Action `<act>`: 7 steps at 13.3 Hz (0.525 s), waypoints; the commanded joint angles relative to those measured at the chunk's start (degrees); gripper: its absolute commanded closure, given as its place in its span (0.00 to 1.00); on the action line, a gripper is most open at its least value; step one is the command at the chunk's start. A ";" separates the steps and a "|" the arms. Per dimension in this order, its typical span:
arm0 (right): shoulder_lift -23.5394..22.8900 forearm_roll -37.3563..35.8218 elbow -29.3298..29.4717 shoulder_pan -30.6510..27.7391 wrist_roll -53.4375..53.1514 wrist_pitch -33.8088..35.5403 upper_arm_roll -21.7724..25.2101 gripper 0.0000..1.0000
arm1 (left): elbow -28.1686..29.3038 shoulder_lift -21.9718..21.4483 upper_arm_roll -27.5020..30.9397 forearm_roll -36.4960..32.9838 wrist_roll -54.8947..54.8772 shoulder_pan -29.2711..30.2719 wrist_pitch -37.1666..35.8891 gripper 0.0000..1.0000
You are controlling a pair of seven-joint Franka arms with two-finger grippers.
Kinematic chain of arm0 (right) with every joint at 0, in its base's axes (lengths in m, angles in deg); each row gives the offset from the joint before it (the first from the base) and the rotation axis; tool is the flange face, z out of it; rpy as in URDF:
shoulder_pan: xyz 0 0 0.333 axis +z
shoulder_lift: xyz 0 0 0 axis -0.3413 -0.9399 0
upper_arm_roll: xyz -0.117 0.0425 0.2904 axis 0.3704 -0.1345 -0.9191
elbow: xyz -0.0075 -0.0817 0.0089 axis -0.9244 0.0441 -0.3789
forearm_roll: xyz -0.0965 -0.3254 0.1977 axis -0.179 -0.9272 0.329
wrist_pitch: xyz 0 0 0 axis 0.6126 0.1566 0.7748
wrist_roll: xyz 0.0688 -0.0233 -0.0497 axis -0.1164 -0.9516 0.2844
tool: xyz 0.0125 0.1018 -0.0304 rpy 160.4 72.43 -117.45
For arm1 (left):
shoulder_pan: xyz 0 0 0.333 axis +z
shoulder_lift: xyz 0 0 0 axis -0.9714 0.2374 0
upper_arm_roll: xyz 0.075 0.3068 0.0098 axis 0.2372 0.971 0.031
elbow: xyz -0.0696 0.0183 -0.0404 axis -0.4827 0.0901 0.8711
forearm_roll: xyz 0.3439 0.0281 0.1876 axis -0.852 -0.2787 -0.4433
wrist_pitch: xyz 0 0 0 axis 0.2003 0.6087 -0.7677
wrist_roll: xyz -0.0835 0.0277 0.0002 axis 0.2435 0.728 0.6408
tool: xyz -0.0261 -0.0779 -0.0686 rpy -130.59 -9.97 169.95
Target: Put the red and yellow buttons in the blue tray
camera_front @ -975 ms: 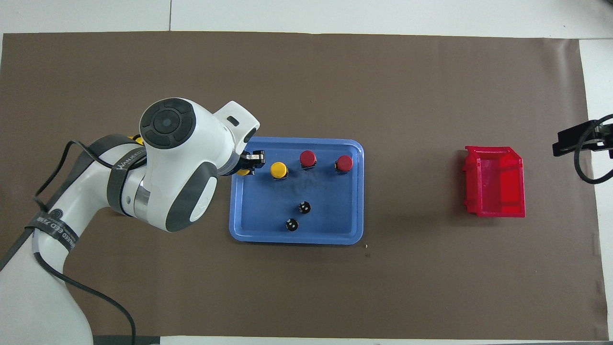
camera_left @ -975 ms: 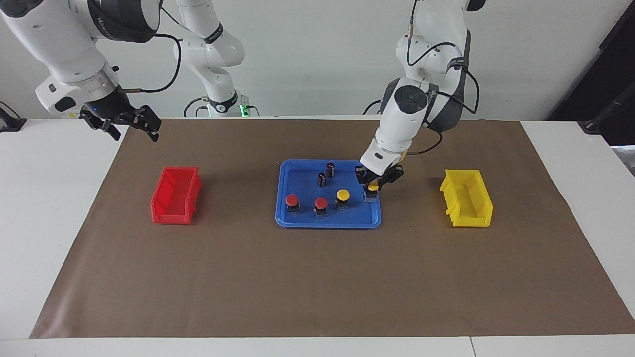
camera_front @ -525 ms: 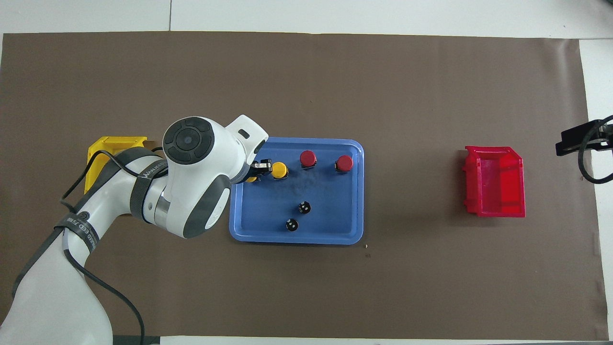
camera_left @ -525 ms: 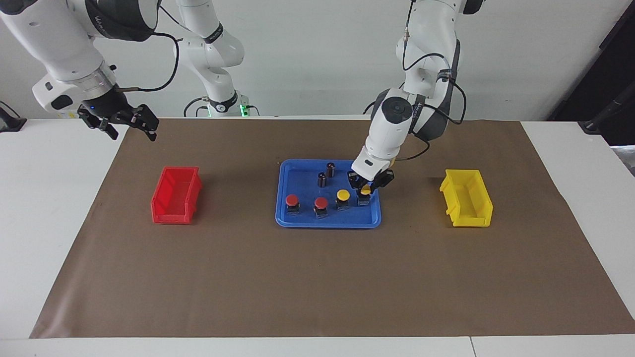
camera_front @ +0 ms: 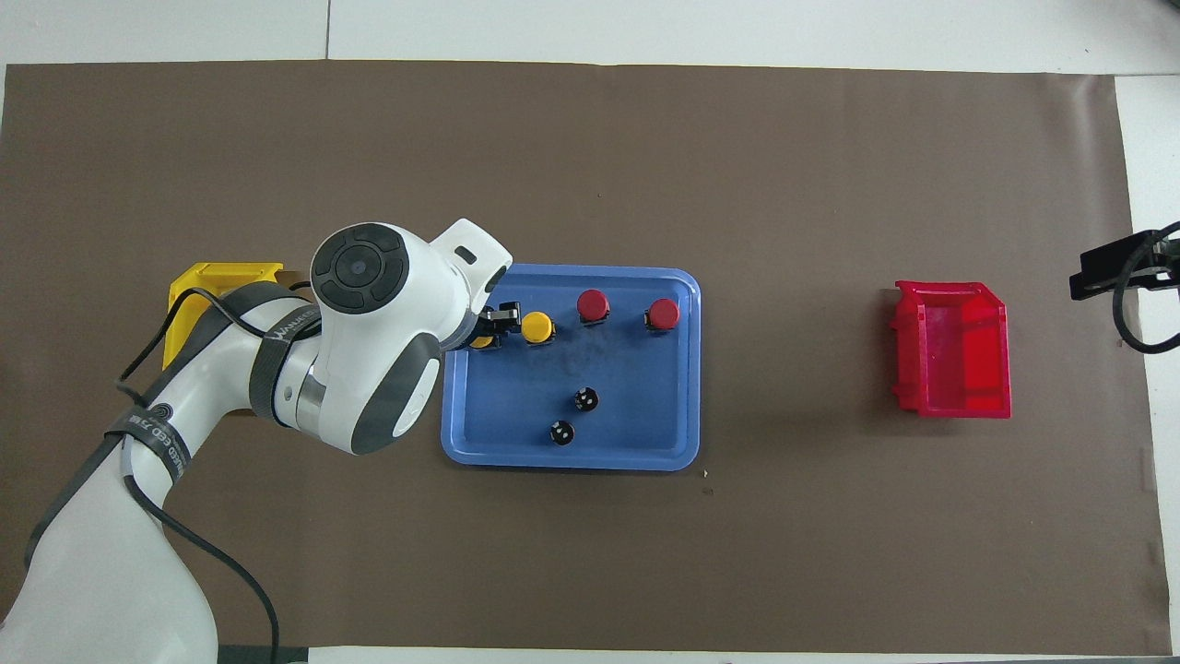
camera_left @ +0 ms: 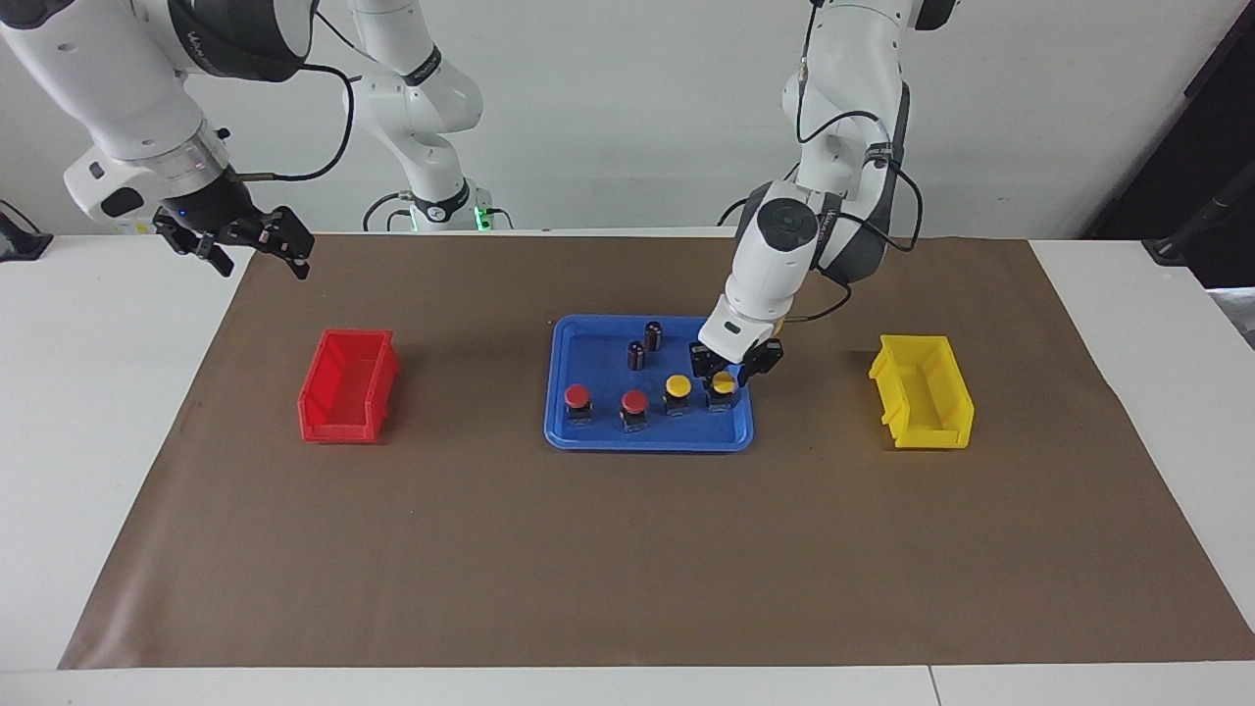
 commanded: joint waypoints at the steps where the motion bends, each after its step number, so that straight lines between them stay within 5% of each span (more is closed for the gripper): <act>1: 0.83 0.19 -0.77 -0.94 1.63 -0.85 -0.67 0.00 | -3.46 -1.16 1.06 1.41 -1.06 0.14 -5.50 0.20; 4: 0.74 0.19 -0.77 -0.94 1.63 -0.85 -0.67 0.00 | -14.95 -2.48 1.15 0.80 -4.73 3.65 -23.41 0.00; 7: 0.83 0.28 -0.77 -0.94 1.55 -0.85 -0.67 0.00 | -21.92 -4.93 2.73 -2.45 -12.02 8.38 -31.54 0.00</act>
